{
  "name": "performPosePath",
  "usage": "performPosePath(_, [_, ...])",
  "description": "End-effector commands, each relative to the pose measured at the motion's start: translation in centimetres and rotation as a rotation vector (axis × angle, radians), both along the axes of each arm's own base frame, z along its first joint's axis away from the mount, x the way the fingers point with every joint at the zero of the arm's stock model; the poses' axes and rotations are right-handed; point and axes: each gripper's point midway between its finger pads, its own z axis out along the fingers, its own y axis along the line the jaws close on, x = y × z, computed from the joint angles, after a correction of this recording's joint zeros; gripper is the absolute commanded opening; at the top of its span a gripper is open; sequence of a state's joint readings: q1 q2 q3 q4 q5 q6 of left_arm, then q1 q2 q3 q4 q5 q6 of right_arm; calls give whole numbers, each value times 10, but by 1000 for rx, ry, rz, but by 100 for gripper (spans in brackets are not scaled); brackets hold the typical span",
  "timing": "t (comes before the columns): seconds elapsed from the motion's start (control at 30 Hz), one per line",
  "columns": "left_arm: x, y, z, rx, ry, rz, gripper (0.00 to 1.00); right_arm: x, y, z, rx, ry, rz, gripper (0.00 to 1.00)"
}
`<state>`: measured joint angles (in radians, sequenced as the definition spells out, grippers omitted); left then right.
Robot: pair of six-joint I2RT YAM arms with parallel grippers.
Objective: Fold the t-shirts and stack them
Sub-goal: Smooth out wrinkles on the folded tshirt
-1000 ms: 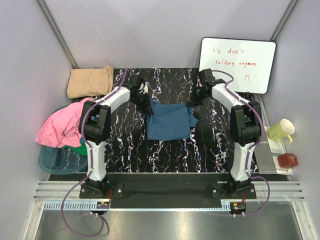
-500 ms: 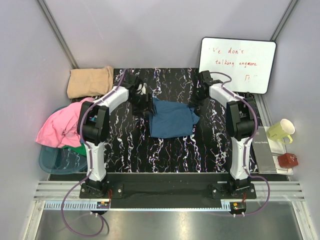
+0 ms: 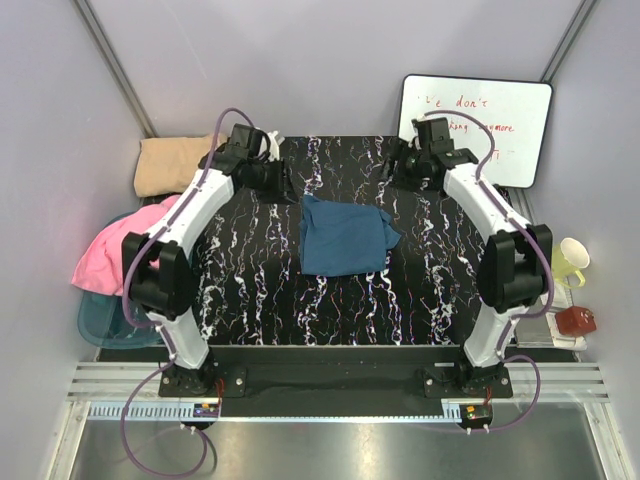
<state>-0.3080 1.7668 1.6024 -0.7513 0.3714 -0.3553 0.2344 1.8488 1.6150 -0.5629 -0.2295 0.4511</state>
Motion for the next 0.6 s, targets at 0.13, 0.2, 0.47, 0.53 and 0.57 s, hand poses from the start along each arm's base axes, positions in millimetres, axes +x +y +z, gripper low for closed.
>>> performPosePath(0.13, [38,-74,-8,-381,106,-130,0,-11,79,25,509,13,265,0])
performPosePath(0.2, [43,-80,-22,-409,150,-135,0,-13,92,18,597,63,298,0])
performPosePath(0.47, [55,-84,-75,-464,266,-66,0,-14,103,-48,660,253,269,0])
performPosePath(0.53, [60,-78,-83,-493,296,-16,0,-14,103,-62,645,274,248,0])
performPosePath(0.57, [62,-76,-89,-500,301,-1,0,-12,101,-68,638,281,230,0])
